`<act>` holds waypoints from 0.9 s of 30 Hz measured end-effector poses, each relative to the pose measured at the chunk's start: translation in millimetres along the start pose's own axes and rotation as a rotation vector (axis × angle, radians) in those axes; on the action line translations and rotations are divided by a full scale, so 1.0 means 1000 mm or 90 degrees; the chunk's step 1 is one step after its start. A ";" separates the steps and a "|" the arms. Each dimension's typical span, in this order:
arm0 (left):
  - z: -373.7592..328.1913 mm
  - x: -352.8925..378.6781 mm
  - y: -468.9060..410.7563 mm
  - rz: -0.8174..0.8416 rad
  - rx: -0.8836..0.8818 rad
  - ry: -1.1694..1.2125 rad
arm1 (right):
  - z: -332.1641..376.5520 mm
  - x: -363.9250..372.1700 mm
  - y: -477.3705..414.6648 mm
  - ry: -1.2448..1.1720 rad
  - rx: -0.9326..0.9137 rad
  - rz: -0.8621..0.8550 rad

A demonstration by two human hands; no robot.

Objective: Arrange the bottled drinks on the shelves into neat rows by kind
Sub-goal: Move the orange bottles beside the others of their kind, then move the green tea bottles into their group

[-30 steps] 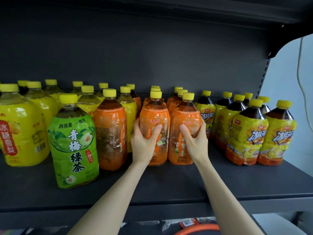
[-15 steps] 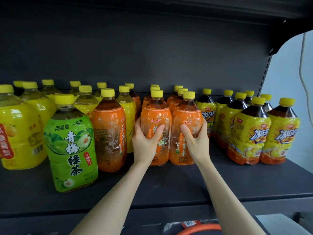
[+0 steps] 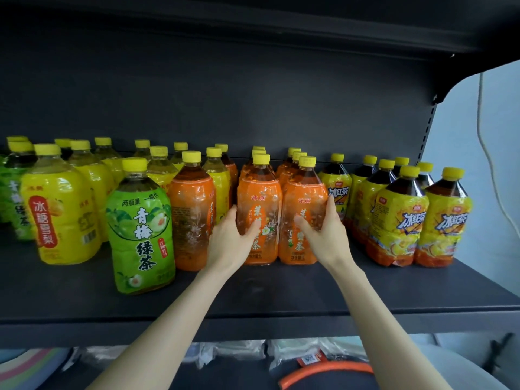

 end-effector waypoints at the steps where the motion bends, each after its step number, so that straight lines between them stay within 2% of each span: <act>1: 0.000 -0.009 0.008 -0.033 0.025 -0.027 | 0.004 -0.003 0.006 0.030 -0.014 -0.007; 4: 0.004 -0.040 0.036 -0.128 0.111 -0.025 | 0.014 -0.009 0.024 0.102 -0.073 -0.064; 8: 0.023 -0.085 0.061 -0.250 0.208 0.030 | 0.042 0.007 0.042 0.029 -0.124 -0.089; 12: 0.049 -0.126 0.061 -0.367 0.203 0.079 | 0.083 0.046 0.045 -0.046 -0.182 -0.041; 16: 0.070 -0.151 0.045 -0.425 0.170 0.090 | 0.118 0.088 0.041 -0.091 -0.204 -0.019; 18: 0.078 -0.157 0.033 -0.381 0.147 0.100 | 0.130 0.108 0.038 -0.115 -0.202 -0.016; 23: 0.099 -0.156 0.005 -0.121 0.041 0.245 | 0.137 0.146 0.024 -0.202 -0.124 -0.033; 27: 0.118 -0.159 -0.005 -0.086 0.054 0.294 | 0.139 0.164 0.017 -0.241 -0.080 -0.047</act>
Point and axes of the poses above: each hand's wrist, its own y-axis away from the middle knuckle, its own x-axis out of the palm, z = x × y, the point moved 5 cm from there along -y, towards the middle knuckle, and after that the axes turned 11 degrees about -x, right-handed, at the moved point
